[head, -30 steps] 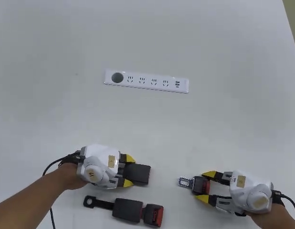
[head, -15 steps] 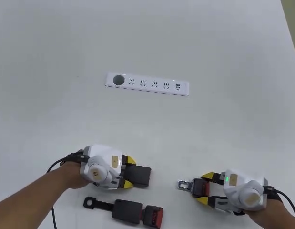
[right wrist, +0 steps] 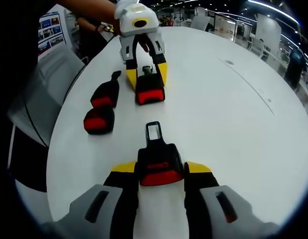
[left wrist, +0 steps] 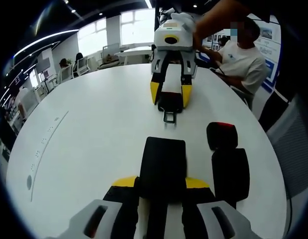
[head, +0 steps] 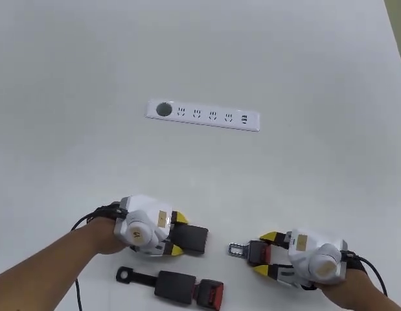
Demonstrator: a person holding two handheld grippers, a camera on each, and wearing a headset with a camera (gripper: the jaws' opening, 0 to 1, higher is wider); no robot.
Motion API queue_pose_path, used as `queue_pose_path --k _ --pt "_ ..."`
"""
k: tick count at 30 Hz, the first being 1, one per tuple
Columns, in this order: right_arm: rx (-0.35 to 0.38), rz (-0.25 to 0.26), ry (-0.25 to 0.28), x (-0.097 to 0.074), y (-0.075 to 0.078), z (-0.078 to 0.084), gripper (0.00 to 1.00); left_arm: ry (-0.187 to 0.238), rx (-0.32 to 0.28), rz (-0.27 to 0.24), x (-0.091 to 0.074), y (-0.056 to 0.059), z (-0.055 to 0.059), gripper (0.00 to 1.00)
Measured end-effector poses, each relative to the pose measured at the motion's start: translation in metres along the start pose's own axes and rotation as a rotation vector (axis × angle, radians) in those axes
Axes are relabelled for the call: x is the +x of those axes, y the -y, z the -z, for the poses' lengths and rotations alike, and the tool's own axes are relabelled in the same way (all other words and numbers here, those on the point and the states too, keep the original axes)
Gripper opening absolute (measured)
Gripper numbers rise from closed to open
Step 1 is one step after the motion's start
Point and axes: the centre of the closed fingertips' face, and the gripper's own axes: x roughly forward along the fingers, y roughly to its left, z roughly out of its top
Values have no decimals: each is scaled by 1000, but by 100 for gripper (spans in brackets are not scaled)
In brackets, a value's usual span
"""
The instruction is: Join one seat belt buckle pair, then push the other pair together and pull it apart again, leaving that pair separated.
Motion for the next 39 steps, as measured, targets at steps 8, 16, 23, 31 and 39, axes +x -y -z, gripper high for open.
queue_pose_path --k 8,16,23,31,39 --pt "5 1 39 19 -2 -13 33 -3 -9 -4 1 -1 1 34" --pt "11 9 44 20 0 -26 33 1 -24 -18 0 0 0 34" --pt "11 3 48 25 0 -37 33 -7 -22 -18 0 0 -1 34" --pt "5 3 41 26 -1 -44 33 -9 -22 -23 0 2 -3 34" --pt "1 -2 56 30 -2 -53 32 -5 -24 -14 0 2 -2 33"
